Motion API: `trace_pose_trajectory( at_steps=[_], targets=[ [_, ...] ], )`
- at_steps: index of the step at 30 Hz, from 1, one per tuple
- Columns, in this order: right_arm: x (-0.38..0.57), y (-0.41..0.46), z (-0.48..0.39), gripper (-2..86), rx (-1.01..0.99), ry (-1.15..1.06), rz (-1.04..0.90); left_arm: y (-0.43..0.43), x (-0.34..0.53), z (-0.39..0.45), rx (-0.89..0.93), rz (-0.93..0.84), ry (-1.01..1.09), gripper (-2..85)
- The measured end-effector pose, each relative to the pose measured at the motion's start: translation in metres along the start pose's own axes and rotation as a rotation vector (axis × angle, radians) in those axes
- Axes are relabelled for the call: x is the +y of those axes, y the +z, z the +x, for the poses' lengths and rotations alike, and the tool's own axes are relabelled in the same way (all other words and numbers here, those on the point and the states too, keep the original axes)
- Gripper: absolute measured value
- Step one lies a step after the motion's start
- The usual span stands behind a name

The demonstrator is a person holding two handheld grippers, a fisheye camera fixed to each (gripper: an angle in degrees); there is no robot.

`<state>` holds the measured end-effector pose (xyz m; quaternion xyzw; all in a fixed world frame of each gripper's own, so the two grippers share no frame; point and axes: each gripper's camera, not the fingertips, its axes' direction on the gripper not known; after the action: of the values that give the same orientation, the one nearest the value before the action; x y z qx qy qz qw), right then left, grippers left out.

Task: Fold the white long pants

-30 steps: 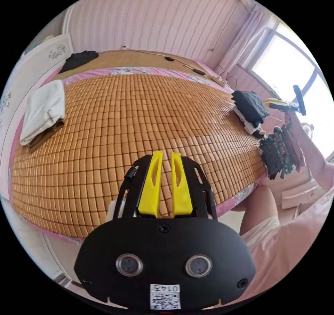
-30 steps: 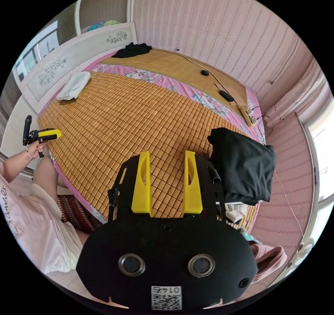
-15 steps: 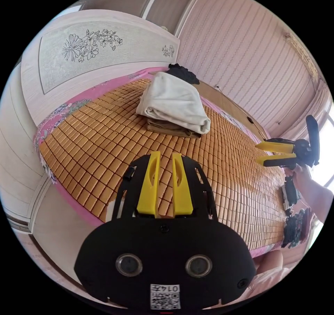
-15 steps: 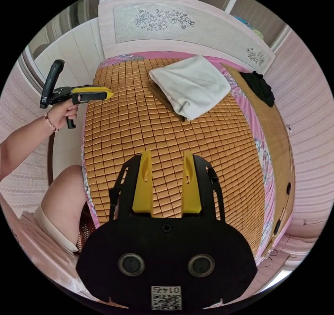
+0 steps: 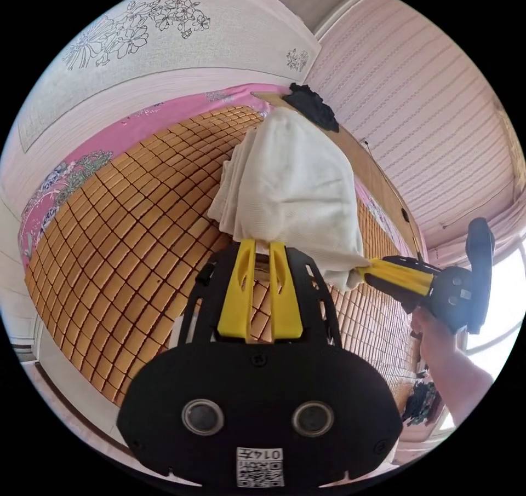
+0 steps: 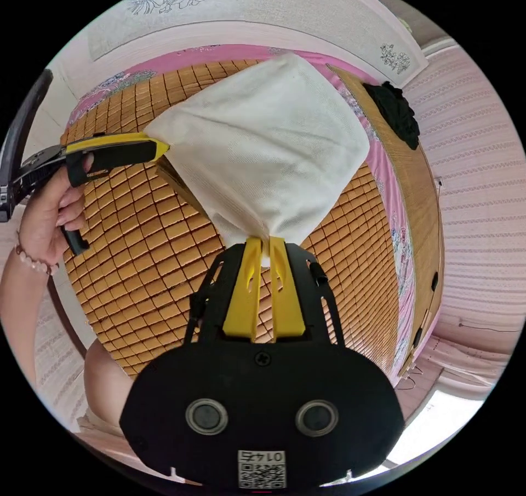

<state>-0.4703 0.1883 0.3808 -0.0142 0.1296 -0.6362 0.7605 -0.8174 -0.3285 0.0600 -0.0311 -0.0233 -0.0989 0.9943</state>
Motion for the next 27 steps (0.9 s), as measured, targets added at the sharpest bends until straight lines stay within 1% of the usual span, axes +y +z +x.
trace_pose_trajectory(
  at_steps=[1, 3, 4, 6, 7, 8, 9, 10, 12, 13, 14, 15, 16, 17, 18, 19, 20, 23, 24, 25, 27],
  targets=[
    [0.003, -0.007, 0.003, 2.0, -0.012, -0.002, 0.026, -0.012, -0.001, 0.005, 0.012, 0.036, 0.009, 1.4],
    [0.025, -0.044, 0.021, 1.2, -0.094, 0.008, 0.158, -0.07, -0.009, 0.044, 0.06, 0.188, 0.103, -0.3],
    [0.033, -0.054, 0.027, 1.0, -0.116, 0.015, 0.189, -0.085, -0.012, 0.058, 0.054, 0.215, 0.132, -0.5],
    [0.079, -0.093, 0.048, 0.6, -0.26, 0.047, 0.337, -0.147, -0.017, 0.134, 0.094, 0.281, 0.344, -0.8],
    [0.093, -0.101, 0.052, 0.6, -0.296, 0.059, 0.369, -0.161, -0.014, 0.156, 0.098, 0.295, 0.399, -0.9],
    [0.126, -0.115, 0.057, 0.5, -0.343, 0.09, 0.428, -0.188, -0.001, 0.2, 0.129, 0.312, 0.511, -0.9],
    [0.165, -0.127, 0.058, 0.5, -0.37, 0.118, 0.486, -0.212, 0.022, 0.243, 0.212, 0.322, 0.61, -0.9],
    [0.187, -0.132, 0.056, 0.5, -0.382, 0.128, 0.511, -0.222, 0.037, 0.264, 0.272, 0.32, 0.66, -0.9],
    [0.276, -0.135, 0.045, 0.5, -0.485, 0.186, 0.531, -0.238, 0.109, 0.349, 0.459, 0.192, 0.868, -0.9],
    [0.299, -0.131, 0.041, 0.5, -0.511, 0.209, 0.522, -0.235, 0.13, 0.367, 0.498, 0.142, 0.907, -0.9],
    [0.343, -0.119, 0.03, 0.5, -0.538, 0.273, 0.498, -0.222, 0.175, 0.396, 0.584, 0.025, 0.955, -0.7],
    [0.384, -0.1, 0.015, 0.4, -0.524, 0.328, 0.434, -0.199, 0.222, 0.414, 0.667, -0.093, 0.976, -0.6],
    [0.401, -0.088, 0.007, 0.4, -0.497, 0.348, 0.38, -0.185, 0.245, 0.42, 0.701, -0.156, 0.98, -0.5],
    [0.433, -0.061, -0.011, 0.2, -0.411, 0.376, 0.238, -0.155, 0.291, 0.422, 0.752, -0.28, 0.965, -0.3],
    [0.463, -0.033, -0.027, 0.0, -0.336, 0.394, 0.085, -0.13, 0.33, 0.415, 0.747, -0.371, 0.913, -0.1],
    [0.477, -0.022, -0.034, 0.0, -0.31, 0.405, 0.027, -0.122, 0.346, 0.408, 0.728, -0.395, 0.899, 0.1],
    [0.504, -0.009, -0.044, 0.2, -0.295, 0.421, -0.039, -0.114, 0.373, 0.389, 0.664, -0.406, 0.844, 0.2],
    [0.541, -0.008, -0.058, 3.5, -0.313, 0.413, -0.023, -0.114, 0.399, 0.322, 0.531, -0.427, 0.679, 0.6],
    [0.543, -0.01, -0.059, 6.1, -0.292, 0.391, 0.001, -0.118, 0.399, 0.292, 0.435, -0.403, 0.617, 0.7],
    [0.541, -0.011, -0.06, 7.4, -0.28, 0.374, 0.018, -0.12, 0.396, 0.277, 0.377, -0.39, 0.586, 0.9],
    [0.518, -0.011, -0.061, 12.0, -0.249, 0.28, 0.084, -0.123, 0.38, 0.224, 0.152, -0.365, 0.479, 2.7]
  ],
)
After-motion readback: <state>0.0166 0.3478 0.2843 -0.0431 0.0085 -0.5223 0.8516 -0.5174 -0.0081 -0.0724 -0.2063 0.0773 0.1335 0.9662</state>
